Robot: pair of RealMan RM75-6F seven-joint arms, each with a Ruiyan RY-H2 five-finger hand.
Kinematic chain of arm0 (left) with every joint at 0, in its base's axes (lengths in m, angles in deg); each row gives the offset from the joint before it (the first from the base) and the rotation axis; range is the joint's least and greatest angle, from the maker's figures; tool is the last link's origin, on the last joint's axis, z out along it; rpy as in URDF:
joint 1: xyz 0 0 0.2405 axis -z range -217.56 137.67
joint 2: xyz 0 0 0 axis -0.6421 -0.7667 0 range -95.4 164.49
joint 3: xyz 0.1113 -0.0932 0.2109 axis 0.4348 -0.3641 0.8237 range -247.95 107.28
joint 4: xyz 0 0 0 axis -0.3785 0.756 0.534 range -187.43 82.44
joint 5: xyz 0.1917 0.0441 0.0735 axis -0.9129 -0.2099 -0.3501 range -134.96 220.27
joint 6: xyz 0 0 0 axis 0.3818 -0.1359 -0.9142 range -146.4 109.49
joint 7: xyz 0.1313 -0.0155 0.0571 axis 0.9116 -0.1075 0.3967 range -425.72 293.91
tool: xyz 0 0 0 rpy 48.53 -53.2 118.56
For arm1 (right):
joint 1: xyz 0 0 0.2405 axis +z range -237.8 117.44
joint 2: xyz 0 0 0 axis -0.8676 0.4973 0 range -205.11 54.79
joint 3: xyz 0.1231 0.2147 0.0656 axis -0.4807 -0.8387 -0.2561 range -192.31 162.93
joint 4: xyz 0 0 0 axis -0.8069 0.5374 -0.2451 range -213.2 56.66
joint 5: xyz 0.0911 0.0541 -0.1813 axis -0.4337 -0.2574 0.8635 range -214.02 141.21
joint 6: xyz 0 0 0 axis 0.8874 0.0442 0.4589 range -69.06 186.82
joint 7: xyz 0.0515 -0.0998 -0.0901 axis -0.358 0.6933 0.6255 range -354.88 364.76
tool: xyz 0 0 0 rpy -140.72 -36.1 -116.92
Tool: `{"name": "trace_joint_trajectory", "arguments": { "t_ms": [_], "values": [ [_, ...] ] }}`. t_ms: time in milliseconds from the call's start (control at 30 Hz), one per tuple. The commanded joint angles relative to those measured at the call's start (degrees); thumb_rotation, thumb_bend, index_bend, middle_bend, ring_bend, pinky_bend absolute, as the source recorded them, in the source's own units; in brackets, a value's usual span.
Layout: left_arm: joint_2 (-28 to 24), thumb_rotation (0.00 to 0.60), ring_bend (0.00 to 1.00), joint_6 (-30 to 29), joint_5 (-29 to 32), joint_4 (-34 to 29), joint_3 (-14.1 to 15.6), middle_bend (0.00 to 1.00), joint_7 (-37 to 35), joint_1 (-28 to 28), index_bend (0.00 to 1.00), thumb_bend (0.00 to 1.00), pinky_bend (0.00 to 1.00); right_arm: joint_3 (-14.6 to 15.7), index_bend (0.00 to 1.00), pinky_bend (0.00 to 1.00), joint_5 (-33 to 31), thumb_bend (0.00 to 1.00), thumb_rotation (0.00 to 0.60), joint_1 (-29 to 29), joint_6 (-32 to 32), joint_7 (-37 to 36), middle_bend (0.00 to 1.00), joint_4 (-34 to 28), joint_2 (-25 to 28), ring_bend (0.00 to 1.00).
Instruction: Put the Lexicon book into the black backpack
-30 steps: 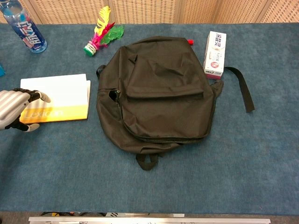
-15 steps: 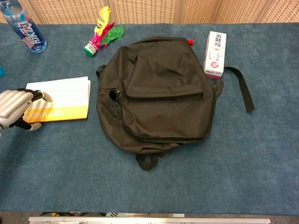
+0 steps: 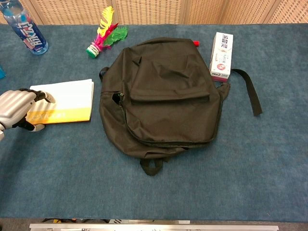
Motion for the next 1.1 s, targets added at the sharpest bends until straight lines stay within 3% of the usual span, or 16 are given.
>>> {"name": "trace_joint_trajectory", "arguments": {
  "t_ms": [33, 200, 367, 767, 1100],
  "values": [
    [0.18, 0.600, 0.28, 0.13, 0.35, 0.23, -0.33, 0.33, -0.41, 0.17, 0.31, 0.23, 0.21, -0.03, 0.26, 0.32, 0.00, 0.08, 0.600, -0.03, -0.05, -0.13, 0.31, 0.18, -0.10, 0.21],
    [1.46, 0.600, 0.31, -1.63, -0.32, 2.08, -0.93, 0.39, -2.82, 0.08, 0.36, 0.33, 0.24, -0.02, 0.26, 0.32, -0.03, 0.08, 0.600, -0.06, 0.04, -0.39, 0.31, 0.49, -0.22, 0.21],
    [3.00, 0.600, 0.37, -3.07, -1.07, 4.76, -1.60, 0.44, -5.74, 0.23, 0.40, 0.37, 0.28, 0.00, 0.26, 0.32, 0.02, 0.08, 0.600, 0.02, 0.23, -0.51, 0.31, 0.71, -0.32, 0.21],
    [7.53, 0.600, 0.49, -8.75, -4.19, 12.53, -2.97, 0.55, -13.92, 0.51, 0.57, 0.39, 0.41, 0.00, 0.26, 0.32, -0.04, 0.08, 0.600, 0.06, 0.54, -1.13, 0.31, 1.12, -0.39, 0.21],
    [9.49, 0.600, 0.51, -11.84, -5.64, 16.61, -3.59, 0.58, -17.09, 0.88, 0.62, 0.39, 0.44, -0.07, 0.26, 0.32, 0.11, 0.08, 0.600, 0.01, 0.35, -1.41, 0.31, 1.06, -0.38, 0.21]
  ]
}}
